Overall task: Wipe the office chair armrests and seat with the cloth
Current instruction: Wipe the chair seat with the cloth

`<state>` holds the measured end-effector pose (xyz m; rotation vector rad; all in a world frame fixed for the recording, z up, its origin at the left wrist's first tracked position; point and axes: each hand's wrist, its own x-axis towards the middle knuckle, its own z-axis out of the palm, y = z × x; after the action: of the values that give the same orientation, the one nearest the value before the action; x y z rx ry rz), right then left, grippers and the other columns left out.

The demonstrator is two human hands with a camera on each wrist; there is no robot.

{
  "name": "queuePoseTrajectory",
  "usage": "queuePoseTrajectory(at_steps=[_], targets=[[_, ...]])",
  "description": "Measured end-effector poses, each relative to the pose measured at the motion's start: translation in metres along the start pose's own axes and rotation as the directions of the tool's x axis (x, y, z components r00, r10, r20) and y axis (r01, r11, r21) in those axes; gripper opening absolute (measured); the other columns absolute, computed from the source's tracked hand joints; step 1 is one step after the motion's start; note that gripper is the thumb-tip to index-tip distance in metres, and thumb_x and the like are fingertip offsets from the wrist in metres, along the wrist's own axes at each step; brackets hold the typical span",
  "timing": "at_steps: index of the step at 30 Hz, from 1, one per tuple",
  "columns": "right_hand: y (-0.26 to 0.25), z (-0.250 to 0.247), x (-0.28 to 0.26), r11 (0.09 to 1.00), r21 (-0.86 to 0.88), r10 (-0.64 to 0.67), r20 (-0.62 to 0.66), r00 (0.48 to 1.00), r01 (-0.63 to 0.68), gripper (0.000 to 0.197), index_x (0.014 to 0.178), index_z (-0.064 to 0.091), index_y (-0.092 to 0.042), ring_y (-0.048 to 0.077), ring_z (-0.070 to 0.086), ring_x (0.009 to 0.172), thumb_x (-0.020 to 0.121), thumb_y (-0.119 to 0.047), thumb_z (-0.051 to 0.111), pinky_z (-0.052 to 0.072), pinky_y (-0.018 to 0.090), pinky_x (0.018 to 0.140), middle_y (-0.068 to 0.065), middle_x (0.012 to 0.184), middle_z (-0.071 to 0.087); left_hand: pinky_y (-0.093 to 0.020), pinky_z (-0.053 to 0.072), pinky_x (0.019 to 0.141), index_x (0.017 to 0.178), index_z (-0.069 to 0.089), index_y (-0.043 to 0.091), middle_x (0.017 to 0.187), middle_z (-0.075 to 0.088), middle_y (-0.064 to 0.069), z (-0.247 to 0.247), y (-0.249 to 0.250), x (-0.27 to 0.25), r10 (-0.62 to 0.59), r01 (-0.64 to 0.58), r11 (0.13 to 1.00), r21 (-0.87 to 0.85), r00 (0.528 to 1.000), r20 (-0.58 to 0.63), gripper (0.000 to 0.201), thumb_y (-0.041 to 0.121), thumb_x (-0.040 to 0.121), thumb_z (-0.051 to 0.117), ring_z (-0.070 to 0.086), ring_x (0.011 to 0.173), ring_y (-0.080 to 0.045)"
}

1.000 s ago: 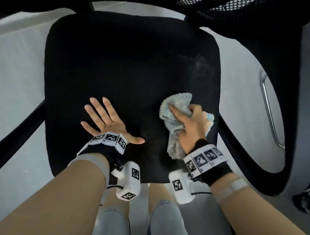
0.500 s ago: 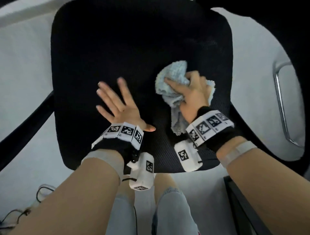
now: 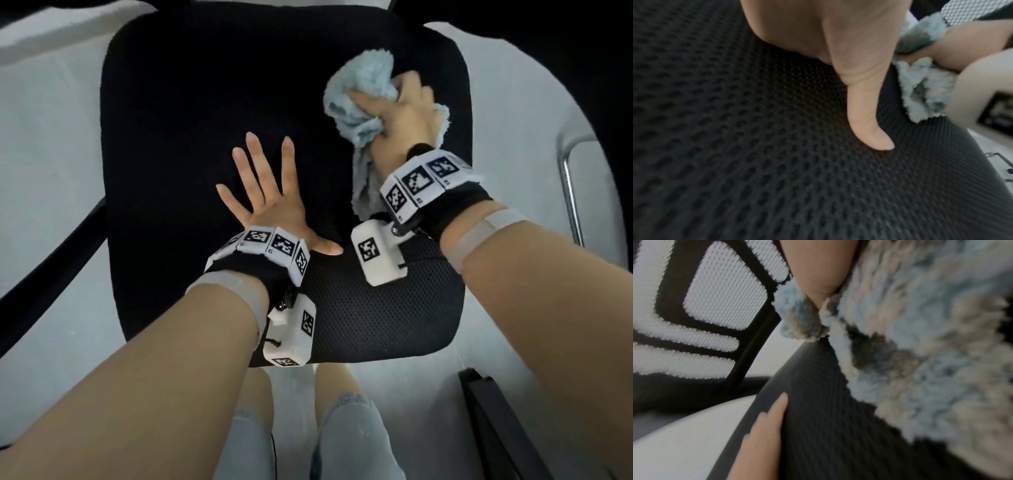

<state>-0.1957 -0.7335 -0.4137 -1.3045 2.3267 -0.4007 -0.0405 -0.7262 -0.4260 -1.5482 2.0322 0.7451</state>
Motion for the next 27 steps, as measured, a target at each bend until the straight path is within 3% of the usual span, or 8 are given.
queuePoseTrajectory(at_steps=[2,6,9,13,17,22,25,27], targets=[[0.017,-0.009,0.01,0.972,0.111,0.214,-0.074,0.974,-0.205,0.025,0.105,0.054,-0.041,0.033,0.041,0.118,0.087,-0.024,0.049,0.036,0.043,0.1,0.019,0.129,0.042,-0.064,-0.017,0.102,0.13,-0.038,0.029,0.146,-0.037,-0.014,0.0,-0.001,0.001,0.003,-0.003,1.0,0.006,1.0,0.001,0.158,0.069,0.026,0.075,-0.034,0.135,-0.033],[0.015,-0.013,0.024,0.892,0.112,0.45,-0.115,0.885,-0.439,0.042,0.127,0.043,-0.023,0.03,0.033,0.128,0.085,-0.017,0.045,0.03,0.046,0.103,0.018,0.142,0.031,-0.063,-0.02,0.1,0.125,-0.043,0.03,0.146,-0.038,-0.012,0.005,0.001,0.003,-0.024,0.024,0.999,0.03,1.0,-0.007,0.153,0.068,0.033,0.072,-0.034,0.135,-0.031],[-0.018,0.004,0.001,0.969,-0.001,0.248,-0.065,0.967,-0.248,0.042,0.126,0.042,-0.032,0.032,0.035,0.12,0.087,-0.017,0.045,0.029,0.044,0.099,0.012,0.136,0.035,-0.067,-0.01,0.108,0.128,-0.038,0.033,0.151,-0.029,-0.01,0.009,0.006,-0.001,-0.045,0.045,0.999,0.0,0.984,-0.174,0.108,0.046,0.068,0.051,-0.027,0.139,-0.029],[-0.003,0.017,-0.053,0.997,0.064,-0.048,0.088,0.995,0.043,0.053,0.118,0.05,-0.043,0.034,0.039,0.108,0.081,-0.006,0.047,0.032,0.043,0.097,0.013,0.121,0.044,-0.061,-0.022,0.099,0.128,-0.041,0.029,0.142,-0.044,-0.013,-0.003,0.001,0.002,-0.012,0.012,1.0,0.0,0.998,0.057,0.155,0.066,0.032,0.076,-0.039,0.132,-0.032],[0.042,-0.001,-0.047,0.963,0.126,0.247,-0.05,0.968,-0.239,0.05,0.117,0.054,-0.033,0.041,0.04,0.119,0.078,-0.002,0.049,0.035,0.052,0.101,0.027,0.13,0.044,-0.063,-0.022,0.098,0.125,-0.045,0.028,0.138,-0.048,-0.014,-0.004,-0.003,0.002,0.031,-0.031,1.0,-0.005,0.994,0.108,0.157,0.066,0.032,0.076,-0.043,0.128,-0.034],[0.027,-0.01,0.004,0.866,0.087,0.5,-0.12,0.857,-0.493,0.038,0.123,0.044,-0.021,0.034,0.041,0.12,0.086,-0.027,0.048,0.035,0.046,0.103,0.017,0.132,0.041,-0.062,-0.021,0.099,0.126,-0.043,0.029,0.141,-0.044,-0.012,0.001,-0.001,0.003,0.005,-0.006,1.0,0.028,1.0,0.026,0.159,0.07,0.027,0.075,-0.038,0.132,-0.032],[0.009,0.004,-0.029,0.986,-0.041,0.164,0.101,0.981,-0.16,0.042,0.123,0.046,-0.03,0.035,0.038,0.119,0.082,-0.022,0.052,0.033,0.048,0.1,0.015,0.128,0.044,-0.062,-0.02,0.1,0.128,-0.041,0.029,0.142,-0.043,-0.014,0.0,0.001,0.001,0.009,-0.009,1.0,0.002,1.0,0.03,0.157,0.068,0.029,0.075,-0.039,0.132,-0.032],[0.017,0.008,-0.073,0.997,0.042,-0.068,0.229,0.971,0.06,0.054,0.12,0.048,-0.042,0.034,0.037,0.112,0.081,-0.006,0.05,0.034,0.047,0.1,0.007,0.119,0.044,-0.061,-0.019,0.102,0.128,-0.041,0.028,0.143,-0.042,-0.014,0.0,-0.001,-0.001,0.028,-0.028,1.0,-0.009,0.999,0.027,0.156,0.068,0.032,0.075,-0.038,0.132,-0.032]])
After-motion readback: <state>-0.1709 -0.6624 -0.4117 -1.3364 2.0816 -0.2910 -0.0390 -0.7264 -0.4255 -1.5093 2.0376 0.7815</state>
